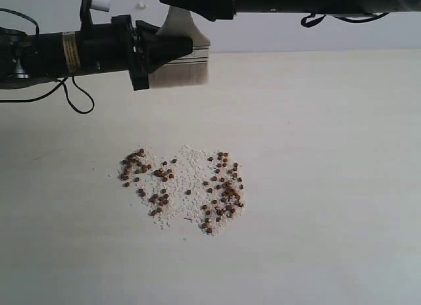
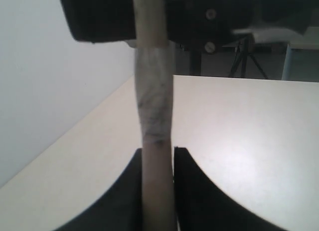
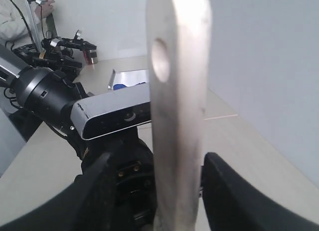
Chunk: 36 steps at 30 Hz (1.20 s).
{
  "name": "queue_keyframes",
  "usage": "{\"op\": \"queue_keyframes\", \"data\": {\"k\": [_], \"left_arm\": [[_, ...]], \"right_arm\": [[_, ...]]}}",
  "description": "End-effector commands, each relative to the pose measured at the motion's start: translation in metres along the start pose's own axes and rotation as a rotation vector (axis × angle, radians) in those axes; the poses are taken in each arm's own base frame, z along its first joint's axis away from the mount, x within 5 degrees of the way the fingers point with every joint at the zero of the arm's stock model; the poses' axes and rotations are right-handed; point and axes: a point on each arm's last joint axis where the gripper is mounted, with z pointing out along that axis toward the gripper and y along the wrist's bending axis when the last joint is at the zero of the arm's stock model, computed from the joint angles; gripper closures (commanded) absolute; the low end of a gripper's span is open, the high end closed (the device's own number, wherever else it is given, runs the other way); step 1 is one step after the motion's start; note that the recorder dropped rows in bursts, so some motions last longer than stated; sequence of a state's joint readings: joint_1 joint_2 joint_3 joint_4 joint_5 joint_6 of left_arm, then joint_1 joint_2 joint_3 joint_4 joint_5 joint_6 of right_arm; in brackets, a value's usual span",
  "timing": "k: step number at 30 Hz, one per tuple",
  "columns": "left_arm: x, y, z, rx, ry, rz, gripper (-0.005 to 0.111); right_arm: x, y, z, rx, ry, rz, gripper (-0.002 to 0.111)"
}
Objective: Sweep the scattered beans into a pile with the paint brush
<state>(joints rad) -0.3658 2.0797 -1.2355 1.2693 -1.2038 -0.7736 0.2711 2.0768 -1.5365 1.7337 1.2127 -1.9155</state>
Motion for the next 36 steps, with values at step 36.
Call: {"op": "queue_keyframes", "data": {"k": [36], "left_arm": [[-0.003, 0.002, 0.002, -0.015, -0.041, 0.025, 0.105]], "right_arm": [[0.003, -0.027, -0.006, 0.315, 0.088, 0.028, 0.108]]}}
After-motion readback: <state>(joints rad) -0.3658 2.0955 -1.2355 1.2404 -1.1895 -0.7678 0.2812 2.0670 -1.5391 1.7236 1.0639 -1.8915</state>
